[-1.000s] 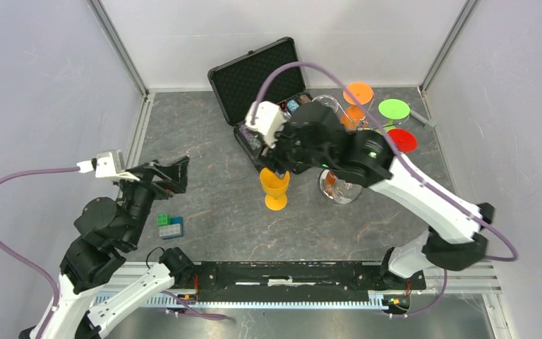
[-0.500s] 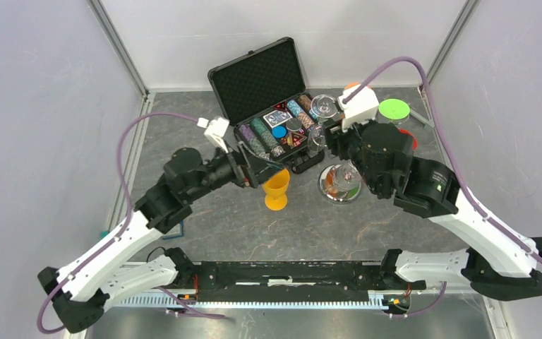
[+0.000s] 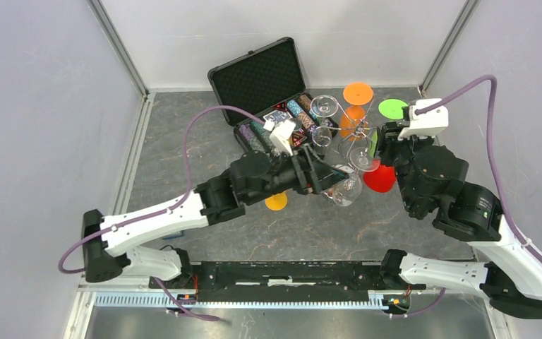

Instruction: Take the wine glass off the wine glass rack

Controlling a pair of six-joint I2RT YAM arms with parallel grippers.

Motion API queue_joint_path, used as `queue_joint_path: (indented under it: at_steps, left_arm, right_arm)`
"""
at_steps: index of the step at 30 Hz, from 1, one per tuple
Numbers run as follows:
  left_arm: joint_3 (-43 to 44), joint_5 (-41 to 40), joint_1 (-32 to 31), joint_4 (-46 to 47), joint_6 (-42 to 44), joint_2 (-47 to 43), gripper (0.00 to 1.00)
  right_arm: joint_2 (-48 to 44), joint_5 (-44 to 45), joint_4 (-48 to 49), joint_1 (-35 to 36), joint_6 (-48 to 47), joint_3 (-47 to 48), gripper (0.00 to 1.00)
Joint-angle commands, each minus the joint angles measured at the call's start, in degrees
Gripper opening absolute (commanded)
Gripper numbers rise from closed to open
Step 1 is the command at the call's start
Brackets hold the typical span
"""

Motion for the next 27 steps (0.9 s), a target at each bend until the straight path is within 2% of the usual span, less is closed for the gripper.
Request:
queue_joint_path:
  at_steps: [1, 5, 9, 13, 27]
  left_arm:
    - [8.83, -8.89, -3.95, 1.39, 0.07, 5.23, 0.82]
    - [12.19, -16.98, -7.0, 1.49, -1.89, 10.11, 0.73]
    - [17.48, -23.18, -8.75, -2.87, -5.01, 14.74, 0.68]
    - [18.88, -28.7, -9.58, -5.17, -5.33, 16.39, 0.61]
    - [20.37, -35.35, -10.62, -4.81, -3.18, 17.68, 0.47]
  right_arm:
    - [-2.21, -2.65, 2.32, 0.0, -0.75, 1.67, 0.5]
    - [-4.82, -5.94, 6.45, 0.01, -4.07, 1.25, 0.47]
    - [-7.51, -6.55, 9.45, 0.01, -5.17, -1.95, 0.45]
    - [-9.46, -7.58, 10.34, 0.01, -5.19, -4.76, 0.42]
    - [-12.09, -11.56, 10.69, 0.0, -4.34, -8.3, 0.35]
